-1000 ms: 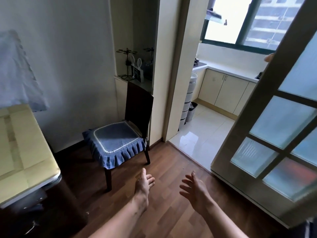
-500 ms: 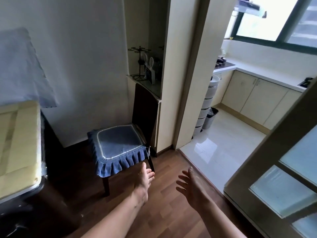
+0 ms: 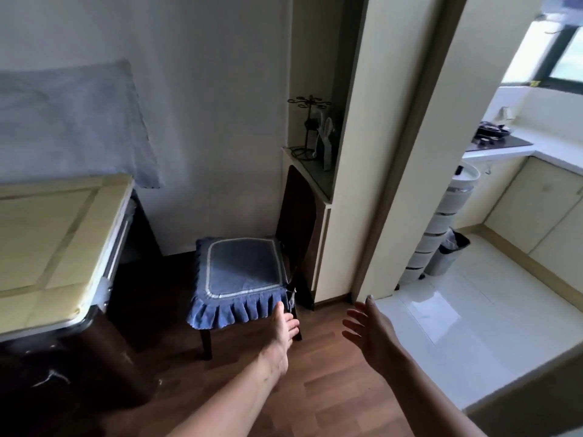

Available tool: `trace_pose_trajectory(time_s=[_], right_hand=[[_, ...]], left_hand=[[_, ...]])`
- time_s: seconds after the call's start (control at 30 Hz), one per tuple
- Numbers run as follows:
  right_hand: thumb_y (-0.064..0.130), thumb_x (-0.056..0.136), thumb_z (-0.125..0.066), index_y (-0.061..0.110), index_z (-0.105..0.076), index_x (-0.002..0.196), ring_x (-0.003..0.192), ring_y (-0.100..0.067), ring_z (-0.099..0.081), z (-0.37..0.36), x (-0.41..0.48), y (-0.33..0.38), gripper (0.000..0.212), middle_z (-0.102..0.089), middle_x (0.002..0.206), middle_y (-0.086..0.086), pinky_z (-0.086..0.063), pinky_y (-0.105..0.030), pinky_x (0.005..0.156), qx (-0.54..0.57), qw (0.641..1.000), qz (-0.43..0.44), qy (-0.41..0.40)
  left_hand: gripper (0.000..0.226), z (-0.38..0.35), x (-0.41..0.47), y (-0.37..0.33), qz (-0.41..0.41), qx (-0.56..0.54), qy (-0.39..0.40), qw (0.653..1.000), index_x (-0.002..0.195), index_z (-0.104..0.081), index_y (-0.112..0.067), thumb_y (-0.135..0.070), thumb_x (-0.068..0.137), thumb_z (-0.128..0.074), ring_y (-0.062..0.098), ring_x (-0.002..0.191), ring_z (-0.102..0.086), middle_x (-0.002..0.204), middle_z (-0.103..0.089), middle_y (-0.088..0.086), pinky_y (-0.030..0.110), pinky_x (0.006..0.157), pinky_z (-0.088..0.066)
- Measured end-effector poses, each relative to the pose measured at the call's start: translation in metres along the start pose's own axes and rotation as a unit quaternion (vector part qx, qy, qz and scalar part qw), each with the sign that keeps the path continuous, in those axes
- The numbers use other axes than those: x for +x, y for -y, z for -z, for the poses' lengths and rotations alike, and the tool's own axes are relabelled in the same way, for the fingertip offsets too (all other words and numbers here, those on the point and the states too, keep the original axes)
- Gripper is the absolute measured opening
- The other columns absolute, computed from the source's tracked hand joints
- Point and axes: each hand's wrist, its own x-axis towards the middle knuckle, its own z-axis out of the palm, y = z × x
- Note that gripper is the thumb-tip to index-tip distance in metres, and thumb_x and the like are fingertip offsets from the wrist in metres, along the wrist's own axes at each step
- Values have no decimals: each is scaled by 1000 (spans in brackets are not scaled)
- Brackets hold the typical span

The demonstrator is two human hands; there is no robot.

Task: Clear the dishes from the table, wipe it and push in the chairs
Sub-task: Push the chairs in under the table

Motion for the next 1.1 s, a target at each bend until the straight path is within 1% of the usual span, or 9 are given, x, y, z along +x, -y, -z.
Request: trace_pose_trajectory(time_s=[0.1,0.23,0.47,0.53,0.63,0.77,0.87,1.0,1.1], right_hand=[[43,101,-33,3,-45,133,117,-38,-52,-7,24,14,53,-50,135,-24,-42,-49,99,-9,1000,-5,14],[44,100,-33,2,-39,140,118,-37,-50,-23,69,33,58,-47,137,-22,-45,-42,88,-14,999,-6,41],[45,101,-31,3,-35,144,130,-39,-43,-60,171,84,60,-41,144,-20,-38,-48,102,-31,996,-29,79],[43,102,-31,2,-36,142,121,-36,-49,-69,185,98,58,-48,134,-18,-41,-45,97,-33,995,-24,86],[42,101,-33,3,-43,134,91,-25,-55,-82,221,117,52,-54,104,-9,-46,-38,78,-42,995,-23,92],[44,100,-36,10,-49,118,93,-26,-56,-92,265,137,41,-56,108,-10,-48,-35,73,-65,994,-20,80],[45,99,-38,12,-50,110,82,-21,-54,-102,303,156,36,-54,94,-5,-46,-30,66,-86,993,-10,76],[39,101,-37,17,-47,85,56,-13,-35,-119,352,182,30,-37,73,-1,-32,-24,52,-106,991,2,78],[35,102,-34,24,-34,71,52,-13,-20,-134,386,198,33,-22,65,2,-20,-24,51,-133,988,4,83]], left_hand=[[63,-9,18,-15,11,-11,-9,1000,143,-31,-2,-44,100,-14,26,136,-37,147,-38,16,34,114,-20],[63,-18,53,-37,-4,-29,-28,999,142,-33,0,-44,100,-15,27,135,-39,146,-40,17,35,115,-21],[63,-33,125,-97,-14,-78,-58,995,138,-38,2,-46,99,-23,29,130,-45,140,-47,19,35,110,-28],[63,-35,133,-111,-12,-80,-60,995,138,-38,2,-45,99,-24,29,130,-45,140,-47,19,35,110,-29],[63,-38,162,-130,-7,-91,-67,994,138,-39,-1,-47,99,-24,27,129,-46,139,-48,17,35,110,-29],[64,-40,191,-146,10,-114,-75,991,138,-40,0,-48,98,-24,28,129,-46,139,-48,17,36,110,-30],[64,-44,214,-166,24,-147,-83,985,137,-39,1,-48,98,-26,29,131,-44,140,-47,19,37,111,-29],[65,-53,248,-193,41,-193,-89,976,139,-36,4,-46,99,-26,32,134,-39,143,-42,22,40,112,-28],[66,-62,269,-210,52,-233,-92,967,140,-32,5,-47,98,-28,33,135,-36,144,-39,23,43,113,-27]])
